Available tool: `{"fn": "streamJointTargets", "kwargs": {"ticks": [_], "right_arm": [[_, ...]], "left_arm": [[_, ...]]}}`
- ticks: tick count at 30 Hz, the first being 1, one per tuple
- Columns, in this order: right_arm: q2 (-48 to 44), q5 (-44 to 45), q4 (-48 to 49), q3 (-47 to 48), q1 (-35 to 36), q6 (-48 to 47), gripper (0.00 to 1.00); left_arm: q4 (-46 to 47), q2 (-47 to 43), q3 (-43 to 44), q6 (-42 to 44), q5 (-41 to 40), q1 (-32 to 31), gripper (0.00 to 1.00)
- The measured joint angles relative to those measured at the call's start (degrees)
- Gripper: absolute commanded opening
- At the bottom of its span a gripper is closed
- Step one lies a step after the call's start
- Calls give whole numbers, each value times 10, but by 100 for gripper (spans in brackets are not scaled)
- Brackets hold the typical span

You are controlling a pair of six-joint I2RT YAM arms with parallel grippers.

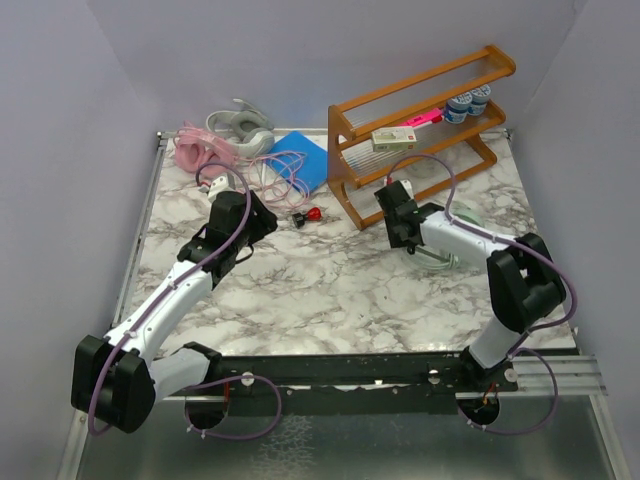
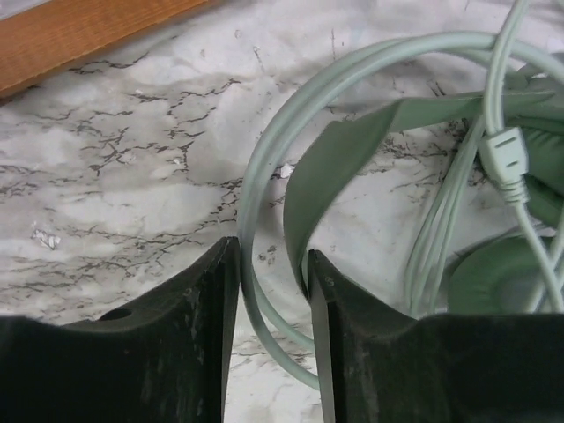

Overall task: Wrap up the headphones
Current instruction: Move the headphones to the center of the board, then pick up the headphones from the corner of the board.

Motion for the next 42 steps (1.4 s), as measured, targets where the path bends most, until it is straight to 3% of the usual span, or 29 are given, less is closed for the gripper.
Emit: {"fn": "streamJointTargets", "kwargs": {"ticks": [6, 8, 13, 16, 22, 25, 26, 33, 39, 42], "right_arm": [[-24, -16, -17, 20, 8, -28, 81], [-54, -17, -26, 29, 13, -40, 87], [-164, -24, -35, 43, 41, -70, 87], [-215, -41, -30, 41, 57, -83, 87], [-275, -118, 15, 8, 69, -104, 86], [-285, -159, 37, -2, 69, -113, 86], [-286, -170, 43, -2, 69, -116, 86], [-286, -212, 78, -2, 70, -136, 86], [-283, -230, 89, -2, 71, -140, 86], [-281, -231, 89, -2, 71, -140, 86]], "left_arm": [[-7, 2, 5, 15, -9, 13, 64], [-13, 5, 15, 23, -7, 31, 64], [-18, 26, 53, 39, -1, 97, 64], [-13, 56, 82, 48, 8, 138, 72], [-2, 176, 178, 58, 20, 217, 78], [0, 231, 228, 63, 7, 229, 98], [3, 246, 244, 68, 1, 230, 99], [33, 366, 368, 85, -11, 230, 99], [79, 416, 386, 63, -12, 230, 99], [80, 459, 440, 58, -17, 230, 91]]}}
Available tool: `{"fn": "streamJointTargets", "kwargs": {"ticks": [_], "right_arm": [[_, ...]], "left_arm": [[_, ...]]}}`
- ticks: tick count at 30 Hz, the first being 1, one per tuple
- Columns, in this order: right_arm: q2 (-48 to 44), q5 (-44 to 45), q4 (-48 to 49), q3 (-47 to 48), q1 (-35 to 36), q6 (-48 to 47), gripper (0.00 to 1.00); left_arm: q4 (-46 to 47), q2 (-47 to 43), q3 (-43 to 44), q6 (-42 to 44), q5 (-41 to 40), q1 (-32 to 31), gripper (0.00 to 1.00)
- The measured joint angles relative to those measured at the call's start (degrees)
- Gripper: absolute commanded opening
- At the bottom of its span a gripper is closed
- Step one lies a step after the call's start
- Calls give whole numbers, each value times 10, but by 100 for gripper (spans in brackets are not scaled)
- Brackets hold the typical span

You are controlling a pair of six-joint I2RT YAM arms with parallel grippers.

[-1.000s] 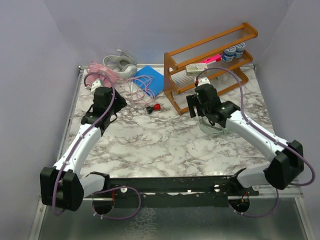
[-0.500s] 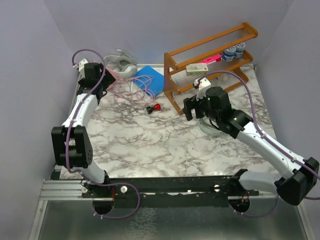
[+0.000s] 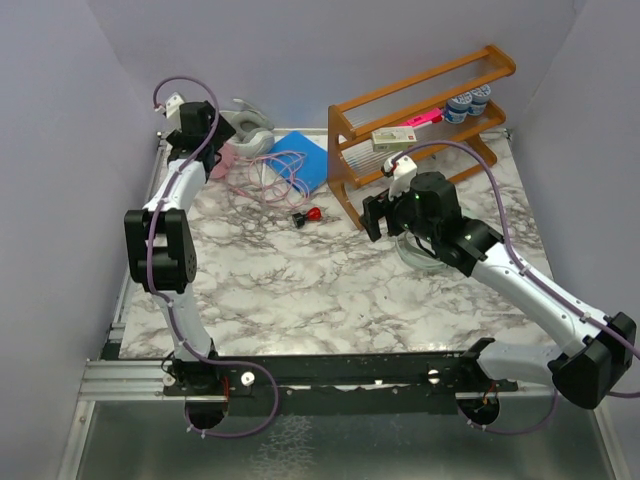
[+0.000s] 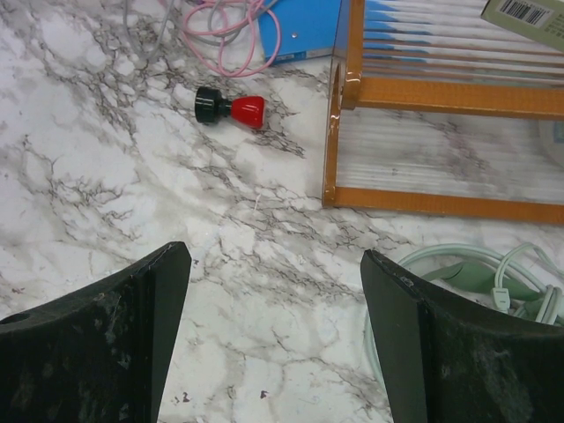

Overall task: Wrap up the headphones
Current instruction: Pick up the headphones from the corner of the board.

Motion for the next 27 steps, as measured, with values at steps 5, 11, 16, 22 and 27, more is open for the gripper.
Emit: {"fn": "streamJointTargets", "kwargs": {"ticks": [5, 11, 16, 22, 27], "right_arm": [[1, 0, 2, 0, 0, 0, 86], [4, -1, 3, 0, 0, 0, 85], [5, -1, 3, 0, 0, 0, 85], [5, -1, 3, 0, 0, 0, 85], [5, -2, 3, 0, 0, 0, 84]], "left_arm": [[10, 31, 38, -16, -20, 0, 71], [74, 32, 12, -39, -37, 0, 55], [115, 32, -15, -41, -42, 0, 19], [155, 0, -61, -25, -45, -3, 12], [152, -66, -89, -15, -59, 1, 12]]}}
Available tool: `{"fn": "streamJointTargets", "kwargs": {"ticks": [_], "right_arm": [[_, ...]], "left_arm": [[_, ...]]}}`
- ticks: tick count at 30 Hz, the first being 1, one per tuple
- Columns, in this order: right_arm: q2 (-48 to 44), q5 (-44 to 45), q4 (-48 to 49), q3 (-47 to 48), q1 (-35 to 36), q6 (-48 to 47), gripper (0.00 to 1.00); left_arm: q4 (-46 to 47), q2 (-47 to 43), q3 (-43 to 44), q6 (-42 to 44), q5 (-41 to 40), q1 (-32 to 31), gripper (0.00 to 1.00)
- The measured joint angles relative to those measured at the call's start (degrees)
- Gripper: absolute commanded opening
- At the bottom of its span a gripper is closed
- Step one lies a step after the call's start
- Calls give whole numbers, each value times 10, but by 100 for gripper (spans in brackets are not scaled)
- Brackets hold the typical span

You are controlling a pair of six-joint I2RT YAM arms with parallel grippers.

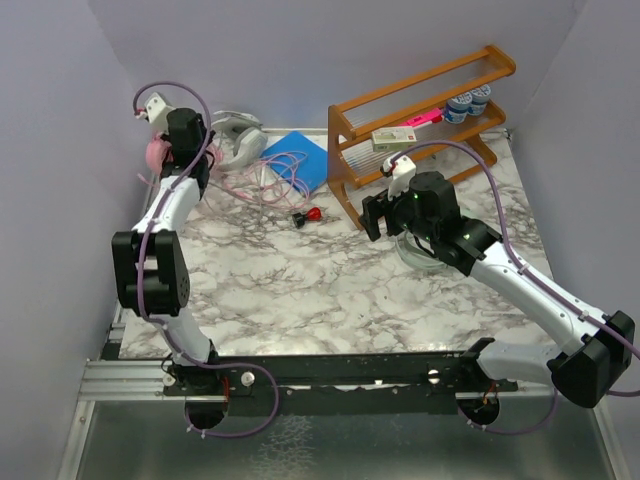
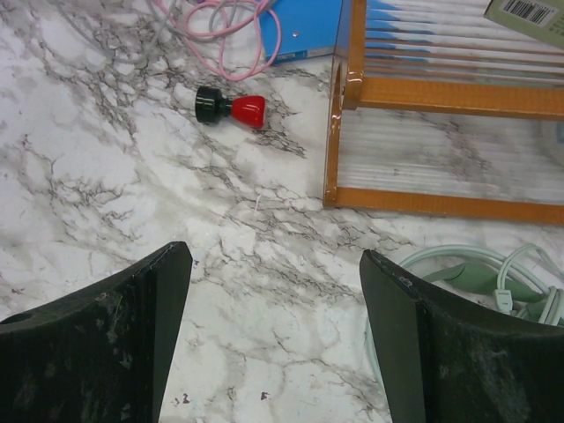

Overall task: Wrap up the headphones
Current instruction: Pick up the headphones from the corner of the board.

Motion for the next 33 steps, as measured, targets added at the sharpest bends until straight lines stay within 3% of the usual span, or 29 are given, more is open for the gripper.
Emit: {"fn": "streamJointTargets", "kwargs": {"ticks": [10, 17, 25, 33], "right_arm": [[0, -29, 12, -1, 0, 1, 83], [19, -150, 94, -9, 3, 9, 78], [167, -208, 209, 50, 92, 10, 76], [332, -219, 346, 169, 125, -7, 76]], "left_arm": [[19, -234, -69, 26, -14, -1, 11], [19, -327, -69, -23, 60, 1, 11], [-32, -377, -55, -64, 110, 0, 11], [-71, -387, -55, -87, 115, -3, 11]]}}
